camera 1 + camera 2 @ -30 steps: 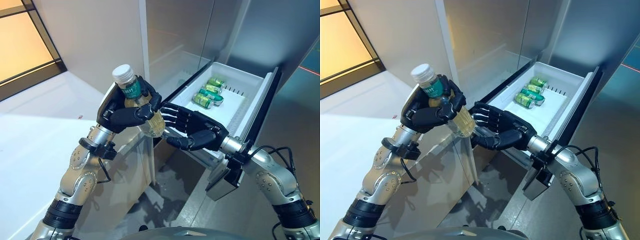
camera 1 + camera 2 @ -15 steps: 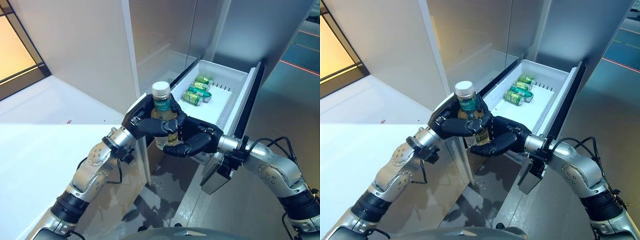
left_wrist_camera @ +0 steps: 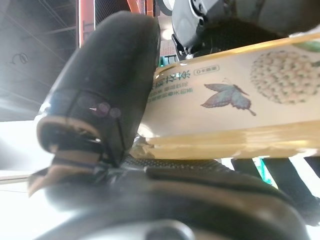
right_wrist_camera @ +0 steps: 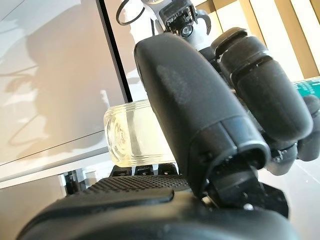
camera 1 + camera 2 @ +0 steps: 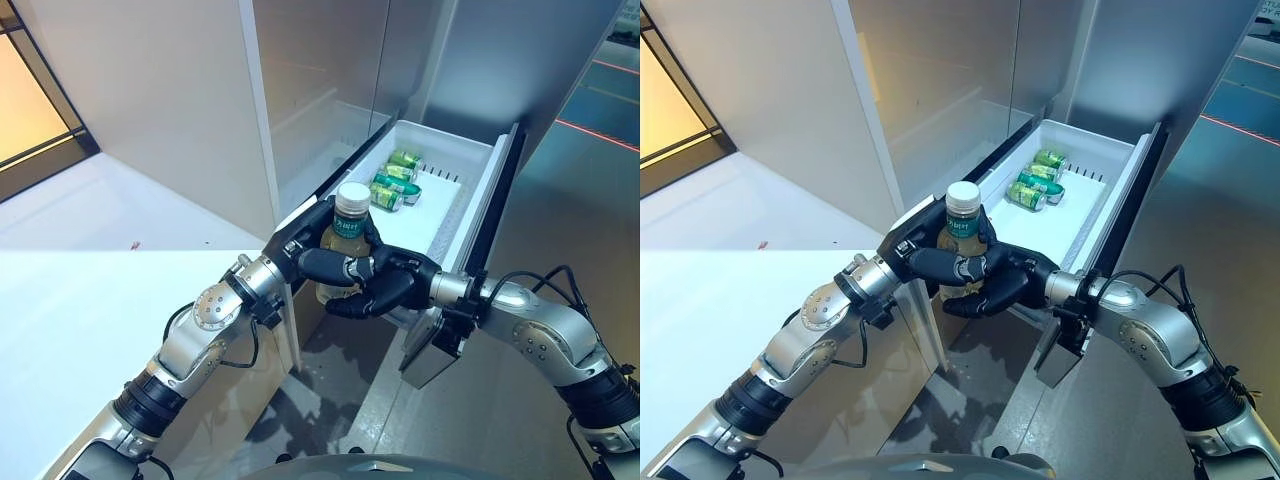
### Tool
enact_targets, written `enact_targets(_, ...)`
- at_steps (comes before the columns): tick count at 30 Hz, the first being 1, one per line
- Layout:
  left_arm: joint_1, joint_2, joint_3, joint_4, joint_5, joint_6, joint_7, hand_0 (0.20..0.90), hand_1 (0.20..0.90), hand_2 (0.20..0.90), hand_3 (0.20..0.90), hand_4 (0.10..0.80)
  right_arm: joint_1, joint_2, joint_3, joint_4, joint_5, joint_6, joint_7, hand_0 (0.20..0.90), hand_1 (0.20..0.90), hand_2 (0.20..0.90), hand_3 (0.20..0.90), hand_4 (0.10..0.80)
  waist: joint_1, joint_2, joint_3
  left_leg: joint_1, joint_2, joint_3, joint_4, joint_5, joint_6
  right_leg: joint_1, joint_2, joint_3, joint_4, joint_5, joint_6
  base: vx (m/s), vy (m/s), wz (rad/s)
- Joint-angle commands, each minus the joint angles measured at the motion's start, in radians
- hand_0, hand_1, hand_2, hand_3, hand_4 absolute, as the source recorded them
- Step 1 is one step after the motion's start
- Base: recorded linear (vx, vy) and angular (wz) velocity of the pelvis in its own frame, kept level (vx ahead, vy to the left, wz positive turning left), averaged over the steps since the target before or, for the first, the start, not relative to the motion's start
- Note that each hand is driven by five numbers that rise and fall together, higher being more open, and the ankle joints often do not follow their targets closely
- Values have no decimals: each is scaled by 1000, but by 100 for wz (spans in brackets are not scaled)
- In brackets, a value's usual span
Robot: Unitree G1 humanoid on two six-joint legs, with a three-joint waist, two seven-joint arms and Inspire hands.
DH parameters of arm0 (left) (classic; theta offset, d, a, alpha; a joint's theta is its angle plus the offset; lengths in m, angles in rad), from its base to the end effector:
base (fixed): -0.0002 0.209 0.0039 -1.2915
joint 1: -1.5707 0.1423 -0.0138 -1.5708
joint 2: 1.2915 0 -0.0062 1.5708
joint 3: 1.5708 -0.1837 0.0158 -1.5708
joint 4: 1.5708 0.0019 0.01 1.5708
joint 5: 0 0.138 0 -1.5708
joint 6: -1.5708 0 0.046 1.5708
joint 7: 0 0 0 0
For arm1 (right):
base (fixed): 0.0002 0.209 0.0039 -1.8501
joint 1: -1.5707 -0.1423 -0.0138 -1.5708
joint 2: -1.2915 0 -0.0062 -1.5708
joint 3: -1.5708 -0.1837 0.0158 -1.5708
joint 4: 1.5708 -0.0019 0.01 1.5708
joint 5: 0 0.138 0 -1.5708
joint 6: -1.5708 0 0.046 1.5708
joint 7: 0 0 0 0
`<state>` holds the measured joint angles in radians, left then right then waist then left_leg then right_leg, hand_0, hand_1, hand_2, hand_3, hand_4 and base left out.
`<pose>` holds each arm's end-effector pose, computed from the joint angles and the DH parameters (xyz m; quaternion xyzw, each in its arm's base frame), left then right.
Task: Put drinks into fridge and close the fridge
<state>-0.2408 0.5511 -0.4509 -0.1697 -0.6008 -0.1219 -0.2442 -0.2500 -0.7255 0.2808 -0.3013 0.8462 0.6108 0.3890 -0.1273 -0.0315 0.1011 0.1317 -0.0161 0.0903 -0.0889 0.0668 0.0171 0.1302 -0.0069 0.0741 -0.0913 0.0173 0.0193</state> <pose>0.2233 0.1457 0.1073 -0.0160 -0.1202 -0.3804 0.9168 0.2231 -0.1835 0.1225 0.0131 0.1739 0.4292 0.8862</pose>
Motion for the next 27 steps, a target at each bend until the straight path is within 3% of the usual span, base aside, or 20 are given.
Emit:
enact_targets(1, -200, -115, -8, 1, -139, -244, -8, 300, 300, 300, 200, 100, -124, 135, 28, -69, 223, -99, -14, 300, 300, 300, 200, 100, 14, -32, -92, 18, -22, -7, 2, -87, 27, -25, 18, -53, 17, 45, 21, 0, 0, 0)
enact_targets(10, -184, -244, -37, -55, -131, -433, 11, 300, 300, 300, 200, 100, -144, 255, -25, -45, 296, -225, -236, 300, 300, 300, 200, 100, 13, -36, -88, 14, -20, -13, 2, -89, 28, -24, 18, -49, 20, 43, 19, 0, 0, 0)
enact_targets(16, -218, -257, -53, -94, 3, -452, 69, 300, 300, 300, 200, 100, -185, 263, -85, -4, 70, -358, -311, 300, 300, 300, 200, 100, 13, -38, -89, 3, -21, -16, 2, -84, 29, -37, 18, -51, 24, 45, 17, 0, 0, 0)
enact_targets(17, -224, -251, -52, -98, 22, -450, 85, 432, 432, 432, 354, 254, -197, 253, -97, 4, -4, -384, -333, 300, 300, 300, 200, 100, 13, -38, -89, 3, -21, -16, 2, -85, 29, -37, 18, -50, 24, 45, 17, 0, 0, 0)
enact_targets(18, -228, -249, -48, -98, 38, -453, 94, 900, 900, 900, 900, 800, -206, 245, -108, 13, -87, -408, -338, 300, 300, 300, 200, 100, 13, -38, -90, 3, -21, -15, 2, -86, 29, -36, 18, -50, 23, 44, 17, 0, 0, 0)
enact_targets(21, -246, -238, -32, -106, 106, -461, 134, 900, 900, 900, 900, 800, -256, 198, -143, 56, -330, -467, -376, 300, 300, 300, 200, 100, 14, -37, -91, 4, -20, -16, 2, -89, 29, -36, 19, -48, 23, 44, 16, 0, 0, 0)
enact_targets(24, -265, -223, 2, -133, 167, -428, 162, 900, 900, 900, 900, 800, -333, 122, -180, 113, -519, -470, -435, 300, 300, 300, 200, 100, 18, -36, -93, 5, -21, -22, 2, -93, 30, -35, 23, -45, 26, 41, 13, 0, 0, 0)
enact_targets(27, -270, -208, 22, -145, 195, -392, 172, 900, 900, 900, 900, 800, -408, 39, -185, 196, -582, -459, -477, 300, 300, 300, 200, 100, 25, -39, -96, 5, -21, -33, 2, -93, 28, -35, 25, -47, 28, 40, 11, 16, -17, 3)
